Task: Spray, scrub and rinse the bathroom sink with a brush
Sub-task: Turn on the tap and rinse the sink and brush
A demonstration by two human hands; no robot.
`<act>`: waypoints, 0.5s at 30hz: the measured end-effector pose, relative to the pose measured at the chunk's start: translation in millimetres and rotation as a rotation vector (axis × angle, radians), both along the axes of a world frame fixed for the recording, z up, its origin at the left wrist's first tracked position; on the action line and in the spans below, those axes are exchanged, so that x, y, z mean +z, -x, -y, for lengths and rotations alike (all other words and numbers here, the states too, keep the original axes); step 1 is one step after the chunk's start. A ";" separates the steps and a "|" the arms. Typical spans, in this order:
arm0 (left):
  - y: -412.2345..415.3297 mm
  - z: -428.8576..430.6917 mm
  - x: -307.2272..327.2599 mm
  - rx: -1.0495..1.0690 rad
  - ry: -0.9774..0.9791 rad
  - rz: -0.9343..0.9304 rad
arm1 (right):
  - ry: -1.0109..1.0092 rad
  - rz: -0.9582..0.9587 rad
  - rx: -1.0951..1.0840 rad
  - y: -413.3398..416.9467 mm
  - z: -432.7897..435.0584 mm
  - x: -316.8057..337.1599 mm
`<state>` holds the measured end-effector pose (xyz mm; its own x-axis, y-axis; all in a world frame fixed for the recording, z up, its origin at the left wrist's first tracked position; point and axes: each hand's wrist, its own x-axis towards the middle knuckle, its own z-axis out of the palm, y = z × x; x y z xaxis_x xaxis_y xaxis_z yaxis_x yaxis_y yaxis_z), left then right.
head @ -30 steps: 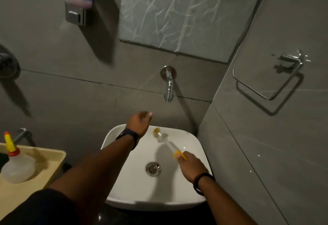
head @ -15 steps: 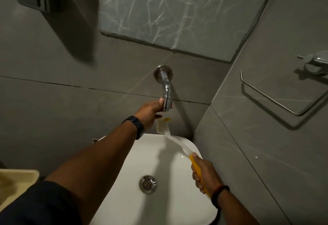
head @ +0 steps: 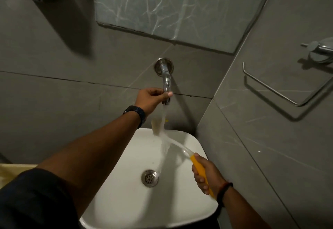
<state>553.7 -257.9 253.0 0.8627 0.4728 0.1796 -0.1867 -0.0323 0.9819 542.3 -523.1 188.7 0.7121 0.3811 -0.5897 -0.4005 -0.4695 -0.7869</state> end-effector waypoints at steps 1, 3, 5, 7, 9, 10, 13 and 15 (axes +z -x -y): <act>0.6 3.4 2.4 0.013 -0.005 0.007 | 0.002 -0.003 0.009 1.2 2.0 2.9; 2.0 7.1 6.3 0.041 -0.009 -0.001 | 0.007 0.021 0.018 3.4 4.9 9.2; 3.3 8.4 9.3 0.055 -0.016 -0.034 | -0.006 0.129 -0.008 5.7 6.0 12.5; 3.9 9.7 11.4 0.060 -0.034 -0.062 | 0.016 0.430 -0.014 9.3 9.1 13.2; 4.0 10.9 12.5 0.075 -0.047 -0.086 | 0.238 0.829 0.100 13.2 13.8 13.9; 3.9 11.5 12.9 0.084 -0.048 -0.092 | 0.381 0.970 0.158 15.1 15.8 14.8; 4.2 13.1 13.7 0.100 -0.054 -0.114 | 0.600 1.183 0.239 19.7 17.3 16.2; 4.5 13.6 14.3 0.102 -0.074 -0.133 | 0.535 1.063 0.219 21.1 11.2 19.1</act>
<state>549.2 -271.5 267.3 0.8296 0.5484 0.1050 -0.0477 -0.1177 0.9919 521.1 -534.2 207.8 0.8877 0.4414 0.1310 0.4574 -0.8131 -0.3601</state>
